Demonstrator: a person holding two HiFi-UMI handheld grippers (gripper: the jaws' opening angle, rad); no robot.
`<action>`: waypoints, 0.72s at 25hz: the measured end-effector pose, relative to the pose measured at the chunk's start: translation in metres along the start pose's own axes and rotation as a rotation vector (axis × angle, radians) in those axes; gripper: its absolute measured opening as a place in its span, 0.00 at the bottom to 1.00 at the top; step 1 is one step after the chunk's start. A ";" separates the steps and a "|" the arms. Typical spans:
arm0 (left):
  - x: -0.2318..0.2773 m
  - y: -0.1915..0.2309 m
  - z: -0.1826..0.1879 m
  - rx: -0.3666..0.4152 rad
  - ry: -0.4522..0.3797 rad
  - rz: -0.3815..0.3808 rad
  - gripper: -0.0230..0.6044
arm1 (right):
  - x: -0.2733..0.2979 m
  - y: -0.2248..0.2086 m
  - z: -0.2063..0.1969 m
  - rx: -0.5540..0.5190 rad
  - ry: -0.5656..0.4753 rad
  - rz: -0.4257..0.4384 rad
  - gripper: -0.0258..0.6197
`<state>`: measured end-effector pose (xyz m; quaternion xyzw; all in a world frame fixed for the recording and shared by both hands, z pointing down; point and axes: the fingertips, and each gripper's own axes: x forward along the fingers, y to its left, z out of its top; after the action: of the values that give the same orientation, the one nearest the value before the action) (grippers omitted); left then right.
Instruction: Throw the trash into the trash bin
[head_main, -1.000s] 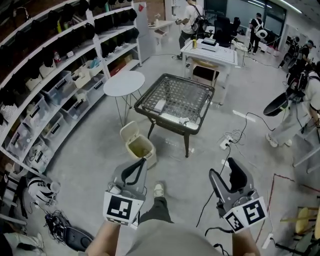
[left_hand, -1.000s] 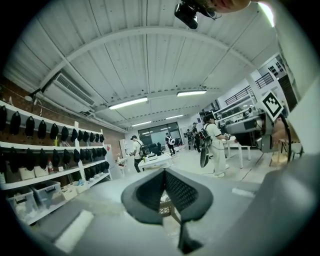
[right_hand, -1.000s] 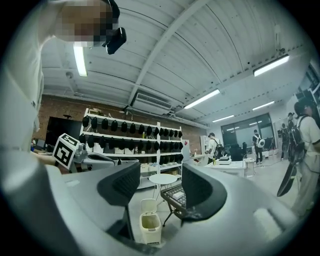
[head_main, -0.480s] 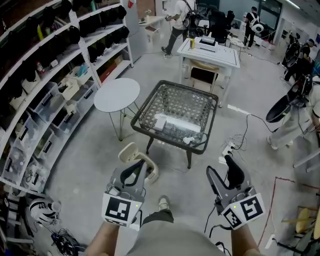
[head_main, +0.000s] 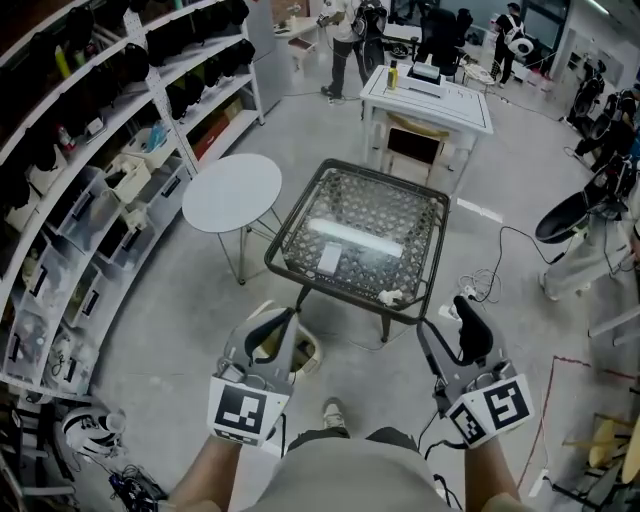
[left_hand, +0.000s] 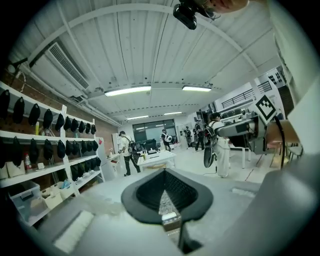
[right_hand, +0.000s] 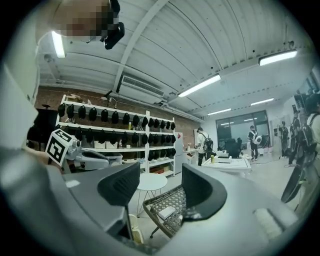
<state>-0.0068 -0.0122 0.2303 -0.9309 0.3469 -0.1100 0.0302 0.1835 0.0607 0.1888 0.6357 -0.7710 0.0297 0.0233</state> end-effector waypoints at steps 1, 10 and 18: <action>0.004 0.004 -0.001 -0.001 0.001 0.002 0.04 | 0.006 -0.003 0.000 0.001 0.004 -0.001 0.45; 0.034 0.014 -0.013 0.009 0.043 0.038 0.04 | 0.031 -0.043 -0.022 0.008 0.067 0.013 0.45; 0.084 0.022 -0.017 0.018 0.102 0.108 0.04 | 0.080 -0.096 -0.044 0.033 0.102 0.093 0.45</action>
<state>0.0372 -0.0833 0.2593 -0.9038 0.3967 -0.1585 0.0267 0.2623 -0.0326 0.2397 0.5970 -0.7970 0.0760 0.0508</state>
